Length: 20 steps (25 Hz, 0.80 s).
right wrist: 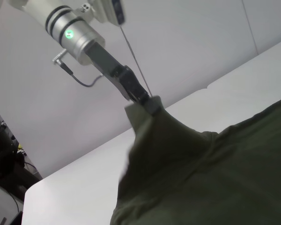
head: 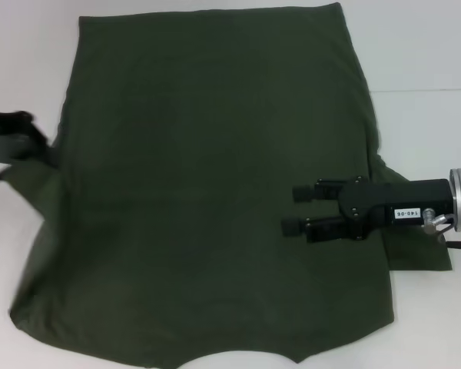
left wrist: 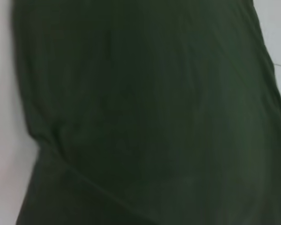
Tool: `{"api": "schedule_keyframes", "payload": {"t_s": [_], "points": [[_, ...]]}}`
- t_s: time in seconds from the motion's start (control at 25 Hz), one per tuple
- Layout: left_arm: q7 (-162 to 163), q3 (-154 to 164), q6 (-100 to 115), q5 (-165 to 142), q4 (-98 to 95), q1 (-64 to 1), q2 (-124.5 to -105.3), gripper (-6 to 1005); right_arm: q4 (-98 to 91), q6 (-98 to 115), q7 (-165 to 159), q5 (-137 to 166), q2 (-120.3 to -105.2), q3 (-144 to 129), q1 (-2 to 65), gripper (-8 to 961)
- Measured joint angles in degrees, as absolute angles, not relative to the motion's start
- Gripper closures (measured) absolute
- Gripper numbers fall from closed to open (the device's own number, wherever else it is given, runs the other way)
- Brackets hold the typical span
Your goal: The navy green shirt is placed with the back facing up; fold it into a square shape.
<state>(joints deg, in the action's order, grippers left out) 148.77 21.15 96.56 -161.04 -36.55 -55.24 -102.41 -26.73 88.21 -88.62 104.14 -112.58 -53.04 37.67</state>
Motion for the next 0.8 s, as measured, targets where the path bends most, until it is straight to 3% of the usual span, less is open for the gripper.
{"api": "schedule_keyframes", "payload": {"t_s": [0.32,0.56,0.6,0.8], "points": [[155.96,23.94,86.16,-160.81,-31.29,-57.47,-106.85,967,-26.59,88.06,-88.59,104.15,-112.48,-52.99,37.67,120],[156.23,23.77,78.41,-158.03,-27.57,-57.30,-109.61,907,-26.54,88.06,-88.59,104.14,-112.48,-52.99,37.52,123],[155.62,23.90,75.21,-156.17,-27.31,-57.17,-111.40,897,-26.54,88.06,-88.59,104.14,-112.48,-53.00,37.52,123],[152.44,23.63,72.84,-150.59,-27.23,-56.50,-113.44,785,-26.54,87.90,-88.67,104.15,-112.48,-52.99,37.52,125]]}}
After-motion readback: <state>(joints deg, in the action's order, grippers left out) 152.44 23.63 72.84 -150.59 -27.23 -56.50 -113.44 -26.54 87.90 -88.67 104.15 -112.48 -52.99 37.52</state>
